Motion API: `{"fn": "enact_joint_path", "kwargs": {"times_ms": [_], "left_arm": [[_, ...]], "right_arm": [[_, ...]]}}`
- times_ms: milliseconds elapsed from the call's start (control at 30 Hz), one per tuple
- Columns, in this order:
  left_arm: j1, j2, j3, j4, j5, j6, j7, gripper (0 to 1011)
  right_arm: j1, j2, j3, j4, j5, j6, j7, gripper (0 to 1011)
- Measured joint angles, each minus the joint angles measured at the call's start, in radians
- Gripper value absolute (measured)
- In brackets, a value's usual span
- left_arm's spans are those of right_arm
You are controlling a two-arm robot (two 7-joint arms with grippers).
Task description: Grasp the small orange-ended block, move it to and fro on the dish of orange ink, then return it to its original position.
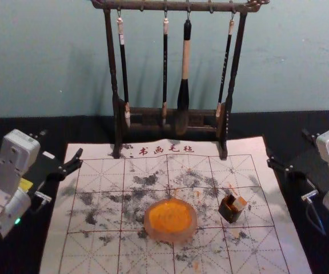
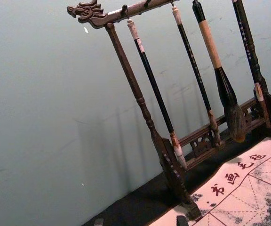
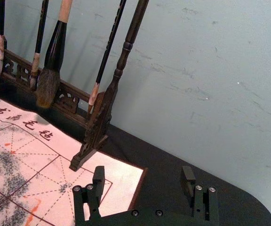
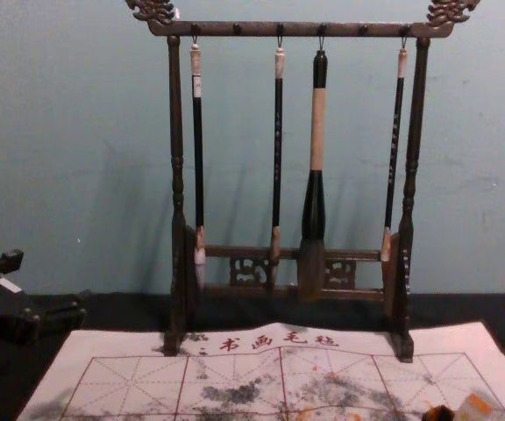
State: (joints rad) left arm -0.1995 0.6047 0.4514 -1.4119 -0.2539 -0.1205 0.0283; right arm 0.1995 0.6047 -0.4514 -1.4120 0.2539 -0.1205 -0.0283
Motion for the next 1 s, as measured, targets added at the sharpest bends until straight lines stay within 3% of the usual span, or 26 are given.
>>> {"fn": "enact_joint_path", "kwargs": {"times_ms": [1000], "left_arm": [[0.000, 0.000, 0.000, 0.000, 0.000, 0.000, 0.000, 1001]], "right_arm": [[0.000, 0.000, 0.000, 0.000, 0.000, 0.000, 0.000, 1000]]}}
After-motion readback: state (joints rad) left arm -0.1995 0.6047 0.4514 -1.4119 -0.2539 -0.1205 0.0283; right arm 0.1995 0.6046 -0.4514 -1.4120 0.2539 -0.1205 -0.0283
